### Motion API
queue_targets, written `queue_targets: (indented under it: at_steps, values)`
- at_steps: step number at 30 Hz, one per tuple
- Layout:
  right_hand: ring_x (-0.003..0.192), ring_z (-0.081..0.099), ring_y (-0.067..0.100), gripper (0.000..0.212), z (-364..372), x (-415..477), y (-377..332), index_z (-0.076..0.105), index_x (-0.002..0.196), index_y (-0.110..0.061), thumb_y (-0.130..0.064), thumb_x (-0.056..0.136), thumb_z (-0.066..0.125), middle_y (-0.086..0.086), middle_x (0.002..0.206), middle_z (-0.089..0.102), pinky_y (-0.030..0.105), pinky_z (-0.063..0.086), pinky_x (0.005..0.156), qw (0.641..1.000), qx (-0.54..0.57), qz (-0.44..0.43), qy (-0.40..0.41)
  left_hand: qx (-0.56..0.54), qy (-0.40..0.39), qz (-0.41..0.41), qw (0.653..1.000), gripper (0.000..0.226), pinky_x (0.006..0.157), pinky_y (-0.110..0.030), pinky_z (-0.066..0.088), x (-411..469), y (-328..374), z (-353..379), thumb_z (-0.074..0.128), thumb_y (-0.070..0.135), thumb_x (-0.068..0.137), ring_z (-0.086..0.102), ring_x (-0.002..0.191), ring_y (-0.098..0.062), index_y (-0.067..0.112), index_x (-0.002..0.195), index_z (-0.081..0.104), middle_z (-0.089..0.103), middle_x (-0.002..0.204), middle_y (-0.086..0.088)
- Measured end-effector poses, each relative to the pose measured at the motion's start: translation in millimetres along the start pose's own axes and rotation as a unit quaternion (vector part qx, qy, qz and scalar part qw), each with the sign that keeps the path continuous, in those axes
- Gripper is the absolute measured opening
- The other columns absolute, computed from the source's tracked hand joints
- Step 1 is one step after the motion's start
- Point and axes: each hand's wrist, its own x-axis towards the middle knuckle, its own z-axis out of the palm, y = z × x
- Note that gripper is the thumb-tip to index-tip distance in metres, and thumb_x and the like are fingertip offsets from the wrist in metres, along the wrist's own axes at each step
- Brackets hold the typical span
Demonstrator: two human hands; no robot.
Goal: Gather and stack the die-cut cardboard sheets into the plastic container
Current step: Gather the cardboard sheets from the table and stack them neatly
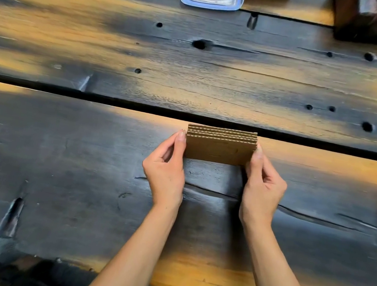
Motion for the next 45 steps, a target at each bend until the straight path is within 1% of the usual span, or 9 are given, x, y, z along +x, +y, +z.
queue_targets:
  at_steps: [3,6,11,16,24,32,37,42,45]
  values:
    - [0.097,0.063,0.010,0.044,3,7,0,0.077,0.113,-0.010,-0.046,0.086,0.074,-0.010,0.098,0.073,0.041,0.046,0.105,0.998,0.047,0.026,0.040,-0.007,-0.007,0.008,1.000,0.017,0.094,-0.028,0.056,3,-1,-1,0.074,0.033,0.087,0.072,0.107,-0.017,0.032,0.102,0.080,0.078,0.105,0.001]
    - [0.105,0.068,0.018,0.034,-1,11,0,0.079,0.108,-0.012,-0.035,0.083,0.076,0.004,0.106,0.077,0.049,0.048,0.107,0.996,0.067,0.041,0.037,-0.020,-0.007,-0.009,1.000,0.019,0.097,-0.036,0.056,0,0,-1,0.075,0.034,0.085,0.073,0.105,-0.019,0.028,0.101,0.081,0.078,0.104,-0.002]
    - [0.101,0.071,0.013,0.017,-6,3,-2,0.081,0.104,-0.022,-0.026,0.088,0.075,-0.001,0.102,0.078,0.033,0.053,0.097,0.997,0.072,0.006,0.024,-0.047,0.015,-0.009,0.999,0.016,0.095,-0.036,0.056,-3,1,0,0.076,0.031,0.085,0.074,0.101,-0.020,0.022,0.098,0.082,0.079,0.100,-0.007]
    - [0.103,0.071,0.020,0.015,-6,3,0,0.080,0.101,-0.016,-0.008,0.092,0.071,0.006,0.102,0.078,0.049,0.051,0.103,0.995,0.092,0.026,0.033,-0.049,0.004,0.004,0.999,0.011,0.093,-0.028,0.056,-3,1,0,0.074,0.023,0.089,0.073,0.103,-0.019,0.029,0.095,0.082,0.079,0.100,-0.005]
    - [0.106,0.071,0.024,0.019,-9,13,-4,0.082,0.098,-0.030,-0.037,0.081,0.077,0.004,0.104,0.078,0.055,0.051,0.102,0.998,0.056,0.014,-0.017,-0.022,-0.012,0.014,1.000,0.012,0.092,-0.027,0.056,0,0,-4,0.073,0.027,0.089,0.073,0.104,-0.018,0.029,0.097,0.082,0.079,0.102,-0.001]
    - [0.103,0.073,0.025,0.024,-15,17,-1,0.081,0.100,-0.029,-0.043,0.080,0.078,0.004,0.102,0.078,0.058,0.052,0.099,0.999,0.031,-0.004,-0.030,0.014,-0.081,0.026,0.996,0.033,0.103,-0.035,0.052,2,-8,-16,0.070,0.043,0.091,0.067,0.118,-0.018,0.025,0.119,0.075,0.074,0.119,0.002]
    - [0.101,0.073,0.023,0.035,-14,20,-2,0.081,0.102,-0.026,-0.051,0.079,0.080,0.005,0.103,0.078,0.058,0.053,0.098,0.999,0.024,0.000,-0.031,0.045,-0.167,0.056,0.983,0.044,0.099,-0.020,0.050,13,-8,-32,0.075,0.009,0.088,0.066,0.118,-0.013,0.038,0.121,0.071,0.072,0.124,0.007]
    - [0.112,0.069,0.020,0.039,-15,17,5,0.077,0.113,-0.026,-0.053,0.084,0.075,0.000,0.113,0.076,0.054,0.051,0.103,0.999,0.009,0.002,-0.041,0.047,-0.173,0.050,0.983,0.042,0.098,-0.027,0.053,17,-5,-34,0.074,0.002,0.087,0.069,0.114,-0.018,0.029,0.119,0.073,0.074,0.119,0.000]
    - [0.117,0.067,0.015,0.037,-23,15,6,0.074,0.118,-0.034,-0.051,0.085,0.075,-0.007,0.119,0.074,0.039,0.053,0.102,0.997,-0.009,-0.012,-0.078,0.049,-0.171,0.043,0.983,0.041,0.097,-0.026,0.053,17,-3,-33,0.075,0.001,0.087,0.069,0.112,-0.017,0.030,0.116,0.075,0.075,0.117,0.000]
